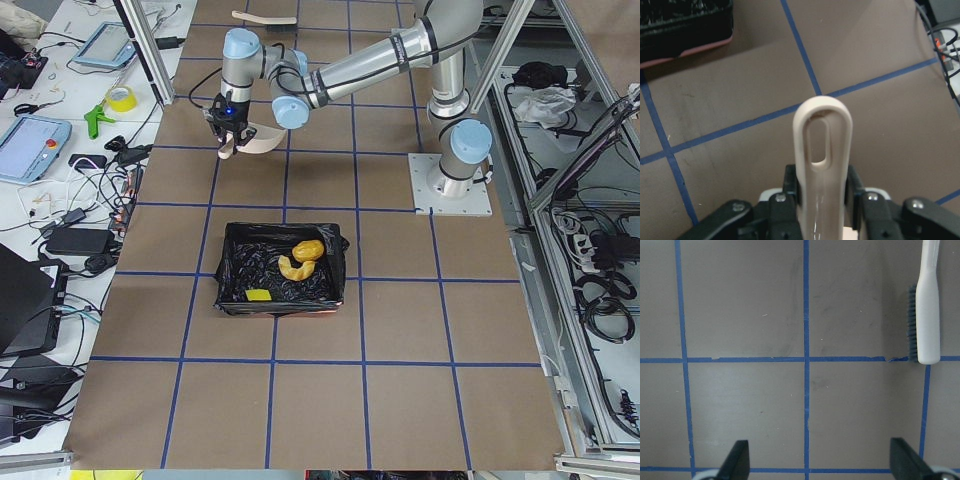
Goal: Sweep and dump trash into bin
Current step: 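Lower the empty dustpan onto the table with the left gripper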
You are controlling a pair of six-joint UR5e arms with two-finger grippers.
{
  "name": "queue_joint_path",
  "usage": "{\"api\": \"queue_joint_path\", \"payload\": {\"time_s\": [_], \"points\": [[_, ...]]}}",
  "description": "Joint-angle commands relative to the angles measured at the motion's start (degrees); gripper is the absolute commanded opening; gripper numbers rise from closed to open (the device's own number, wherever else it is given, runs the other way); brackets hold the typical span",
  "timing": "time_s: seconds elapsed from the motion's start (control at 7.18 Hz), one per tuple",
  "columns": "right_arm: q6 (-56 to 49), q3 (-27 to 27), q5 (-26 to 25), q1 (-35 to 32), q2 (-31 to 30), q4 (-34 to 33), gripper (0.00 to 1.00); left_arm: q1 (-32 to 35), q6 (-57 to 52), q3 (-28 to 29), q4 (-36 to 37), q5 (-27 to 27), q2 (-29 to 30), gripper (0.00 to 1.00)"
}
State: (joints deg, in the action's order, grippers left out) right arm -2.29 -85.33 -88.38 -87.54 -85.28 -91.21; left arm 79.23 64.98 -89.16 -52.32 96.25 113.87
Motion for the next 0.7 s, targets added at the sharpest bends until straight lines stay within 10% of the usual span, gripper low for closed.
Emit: {"api": "queue_joint_path", "payload": {"time_s": [0.0, 0.56], "points": [[-0.08, -0.02, 0.05, 0.0, 0.03, -0.19, 1.0, 0.04, 2.44, 1.0, 0.02, -1.06, 4.59, 0.0], [0.0, -0.1, 0.14, 0.0, 0.03, -0.28, 1.0, -0.48, 2.7, 2.15, -0.06, -2.91, 6.71, 0.0]]}}
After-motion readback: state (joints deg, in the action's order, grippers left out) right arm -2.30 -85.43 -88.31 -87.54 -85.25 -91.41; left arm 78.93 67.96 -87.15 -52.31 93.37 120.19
